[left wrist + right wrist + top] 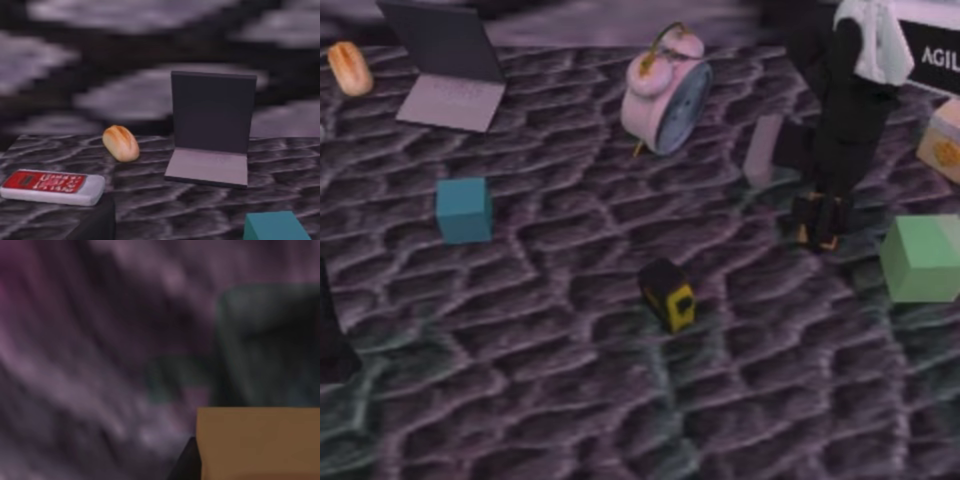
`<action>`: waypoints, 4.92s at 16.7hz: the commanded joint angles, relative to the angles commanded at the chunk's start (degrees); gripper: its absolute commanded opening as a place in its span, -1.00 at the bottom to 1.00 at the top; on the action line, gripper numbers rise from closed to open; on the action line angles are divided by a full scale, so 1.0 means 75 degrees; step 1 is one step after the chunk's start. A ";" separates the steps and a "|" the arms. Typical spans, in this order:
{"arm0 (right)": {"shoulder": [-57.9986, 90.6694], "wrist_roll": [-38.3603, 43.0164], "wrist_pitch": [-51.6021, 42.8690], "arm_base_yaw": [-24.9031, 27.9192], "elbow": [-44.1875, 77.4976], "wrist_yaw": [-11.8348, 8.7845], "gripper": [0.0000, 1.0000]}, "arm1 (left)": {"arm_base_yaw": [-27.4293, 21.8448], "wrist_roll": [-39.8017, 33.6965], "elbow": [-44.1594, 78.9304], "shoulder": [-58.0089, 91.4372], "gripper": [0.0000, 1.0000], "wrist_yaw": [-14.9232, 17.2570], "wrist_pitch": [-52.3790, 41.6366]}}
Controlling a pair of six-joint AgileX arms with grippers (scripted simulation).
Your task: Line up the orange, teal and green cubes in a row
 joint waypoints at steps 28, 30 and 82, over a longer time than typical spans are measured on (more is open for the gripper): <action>-0.2815 -0.0223 -0.0218 0.2285 -0.2678 -0.0056 -1.00 | 0.0000 0.0000 0.0000 0.0000 1.00 0.0000 0.0000; -0.2704 -0.0213 0.0186 0.2284 -0.2950 -0.0054 -1.00 | 0.0000 0.0000 0.0000 0.0000 1.00 0.0000 0.0000; -0.4349 0.0297 0.0722 0.1754 -0.3717 -0.0197 1.00 | -0.0194 -0.0253 0.1638 0.1640 1.00 0.0051 -0.1070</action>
